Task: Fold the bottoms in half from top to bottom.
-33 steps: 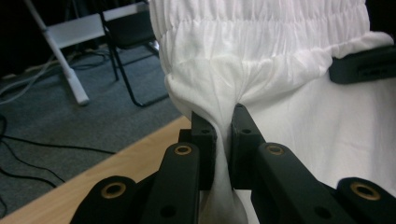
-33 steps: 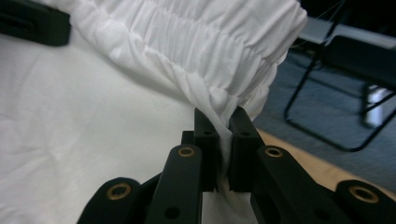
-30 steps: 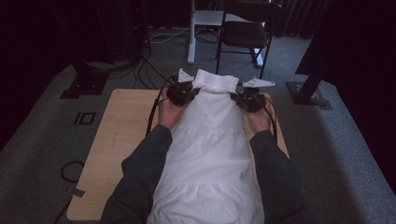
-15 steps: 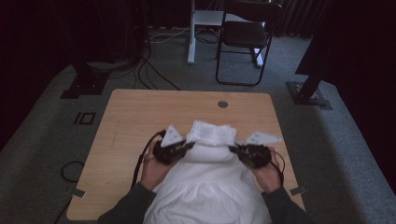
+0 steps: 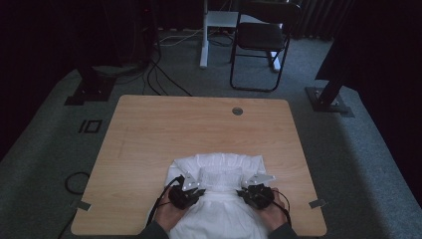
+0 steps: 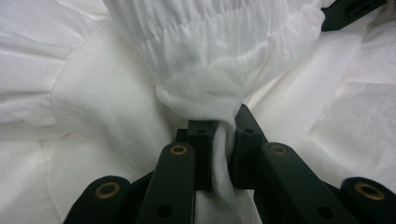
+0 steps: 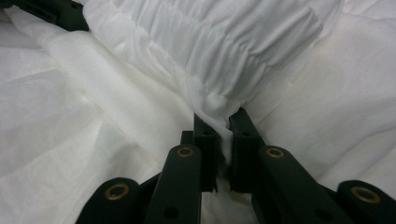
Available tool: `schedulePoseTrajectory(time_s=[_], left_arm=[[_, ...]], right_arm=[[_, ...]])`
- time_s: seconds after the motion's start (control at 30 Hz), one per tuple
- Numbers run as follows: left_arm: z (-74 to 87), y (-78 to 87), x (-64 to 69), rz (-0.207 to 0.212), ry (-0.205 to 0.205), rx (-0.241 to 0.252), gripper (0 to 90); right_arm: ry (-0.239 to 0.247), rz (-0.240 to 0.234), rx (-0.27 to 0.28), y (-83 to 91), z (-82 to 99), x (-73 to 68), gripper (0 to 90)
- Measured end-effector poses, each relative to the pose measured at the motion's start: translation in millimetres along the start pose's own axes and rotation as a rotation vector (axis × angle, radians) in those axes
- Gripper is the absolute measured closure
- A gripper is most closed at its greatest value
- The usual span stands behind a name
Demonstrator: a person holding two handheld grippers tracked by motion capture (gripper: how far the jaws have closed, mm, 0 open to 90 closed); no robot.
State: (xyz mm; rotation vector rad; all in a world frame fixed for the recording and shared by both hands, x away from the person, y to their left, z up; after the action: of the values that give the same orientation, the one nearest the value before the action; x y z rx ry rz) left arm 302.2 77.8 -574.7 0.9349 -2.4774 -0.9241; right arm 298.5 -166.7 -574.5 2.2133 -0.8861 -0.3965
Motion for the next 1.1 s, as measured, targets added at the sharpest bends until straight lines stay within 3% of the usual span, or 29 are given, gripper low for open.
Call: schedulePoseTrajectory(time_s=[0.23, 0.37, 0.53, 0.87, 1.03, 1.1], left_arm=[[-28.3, -22.1, -33.9, -0.014, 0.007, -0.017, 81.4], [-47.0, -37.3, -56.4, -0.052, -0.003, -0.014, 81.1], [-63.4, -50.3, -80.4, -0.071, -0.008, -0.010, 80.7], [-93.8, -71.2, -115.5, -0.228, -0.084, -0.053, 80.2], [-104.6, -79.6, -129.9, -0.324, -0.105, -0.073, 80.0], [-107.5, -81.8, -133.5, -0.354, -0.101, -0.078, 80.1]], right_arm=[[0.022, 0.056, -0.010, -19.9, -23.3, 27.0, 83.3], [-0.008, 0.053, -0.001, -35.5, -40.4, 51.6, 83.2], [-0.041, 0.049, 0.018, -51.9, -57.5, 74.8, 83.1], [-0.040, 0.086, -0.024, -86.4, -101.4, 107.9, 82.8], [-0.005, 0.131, -0.061, -104.6, -125.6, 117.4, 82.7], [-0.018, 0.141, -0.067, -110.7, -133.1, 120.4, 82.7]])
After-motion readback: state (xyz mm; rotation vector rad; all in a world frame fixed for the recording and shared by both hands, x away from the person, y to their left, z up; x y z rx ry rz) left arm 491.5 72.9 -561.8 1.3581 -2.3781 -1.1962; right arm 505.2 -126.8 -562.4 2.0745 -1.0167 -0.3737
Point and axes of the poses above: each handheld gripper's, and its own axes: y roughly backward along the jaws, z roughly out of its underside, x roughly to its right, the point moved 3 cm from there along -y, roughly forward along the jaws, and after that the axes turned 4 degrees about y, right-handed, at the moved point
